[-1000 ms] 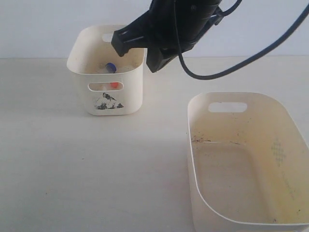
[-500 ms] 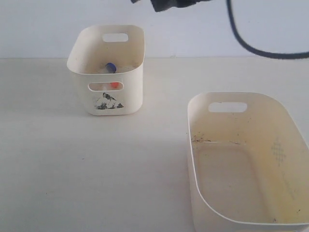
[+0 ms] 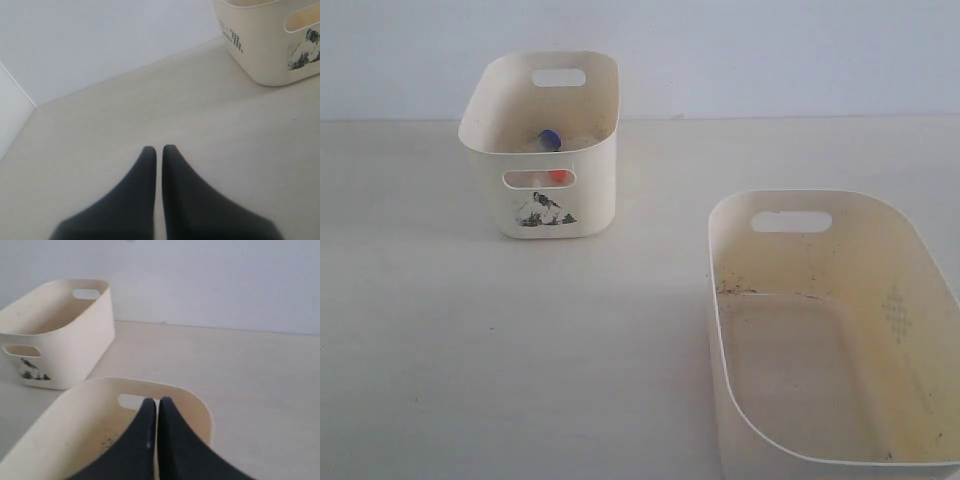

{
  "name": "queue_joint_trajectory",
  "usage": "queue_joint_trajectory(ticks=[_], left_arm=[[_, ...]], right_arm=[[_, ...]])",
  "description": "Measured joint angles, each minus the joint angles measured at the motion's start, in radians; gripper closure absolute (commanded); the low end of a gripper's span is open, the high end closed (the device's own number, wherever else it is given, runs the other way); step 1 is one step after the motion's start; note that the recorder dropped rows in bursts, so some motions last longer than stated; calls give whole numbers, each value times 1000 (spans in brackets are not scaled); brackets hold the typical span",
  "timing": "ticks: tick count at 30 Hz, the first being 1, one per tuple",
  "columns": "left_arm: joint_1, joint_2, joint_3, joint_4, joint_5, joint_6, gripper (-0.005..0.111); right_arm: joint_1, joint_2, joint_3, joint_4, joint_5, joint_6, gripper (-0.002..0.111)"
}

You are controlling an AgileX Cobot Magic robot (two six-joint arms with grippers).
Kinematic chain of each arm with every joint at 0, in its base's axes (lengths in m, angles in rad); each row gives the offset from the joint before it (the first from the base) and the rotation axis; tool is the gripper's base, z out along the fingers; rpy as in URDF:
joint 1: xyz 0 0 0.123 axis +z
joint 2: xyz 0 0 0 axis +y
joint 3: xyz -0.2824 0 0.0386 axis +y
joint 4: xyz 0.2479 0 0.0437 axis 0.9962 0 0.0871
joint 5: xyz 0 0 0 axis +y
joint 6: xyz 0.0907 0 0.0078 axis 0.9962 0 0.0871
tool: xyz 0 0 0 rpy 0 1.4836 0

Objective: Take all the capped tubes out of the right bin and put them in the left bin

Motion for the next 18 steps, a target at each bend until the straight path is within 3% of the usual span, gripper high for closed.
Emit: queue_joint_trajectory(ticks=[9,18], left_arm=[[0,0,0,0,0,0,102],[0,0,0,0,0,0,102]], right_arm=[[-223,-319,266,6,-94,15,107],[-238,-532,286,6,54,-1,107]])
